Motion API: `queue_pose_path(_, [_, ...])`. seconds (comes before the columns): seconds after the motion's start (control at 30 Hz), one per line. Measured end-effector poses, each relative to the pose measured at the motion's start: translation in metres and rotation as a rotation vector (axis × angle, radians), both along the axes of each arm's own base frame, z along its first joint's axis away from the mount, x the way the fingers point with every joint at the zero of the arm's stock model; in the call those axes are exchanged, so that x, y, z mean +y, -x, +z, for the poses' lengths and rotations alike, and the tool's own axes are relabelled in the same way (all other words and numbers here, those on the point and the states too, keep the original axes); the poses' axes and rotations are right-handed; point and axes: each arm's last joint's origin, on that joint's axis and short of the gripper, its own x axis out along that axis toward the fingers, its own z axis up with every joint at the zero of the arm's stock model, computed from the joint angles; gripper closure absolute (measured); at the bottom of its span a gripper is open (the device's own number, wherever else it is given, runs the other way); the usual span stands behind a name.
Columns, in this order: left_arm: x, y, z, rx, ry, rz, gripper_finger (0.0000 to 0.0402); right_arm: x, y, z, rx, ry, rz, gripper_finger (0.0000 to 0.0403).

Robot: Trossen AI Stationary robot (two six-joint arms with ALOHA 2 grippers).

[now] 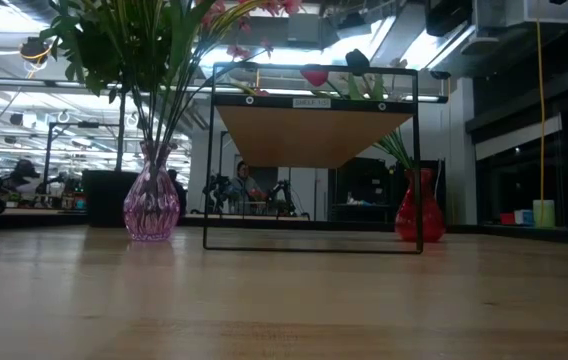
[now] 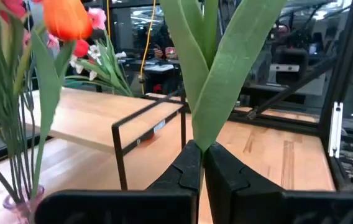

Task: Pick and place flowers into a vace then onto a shelf
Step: Put the white tulip into the violet vase

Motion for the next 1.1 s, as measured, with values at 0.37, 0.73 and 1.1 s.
queue_pose_path(0.37, [0.037, 0.020, 0.076, 0.044, -0.081, 0.000, 0.0398, 0.000, 0.000, 0.000, 0.001, 0.009, 0.000, 0.0398])
queue_pose_path(0.73, [0.094, 0.051, 0.146, -0.083, -0.097, -0.198, 0.0398, 0.000, 0.000, -0.005, 0.040, 0.035, -0.001, 0.0398])
queue_pose_path(1.1, [0.113, 0.057, 0.160, -0.096, -0.226, -0.218, 0.0398, -0.010, -0.006, -0.005, 0.038, 0.057, -0.040, 0.0398])
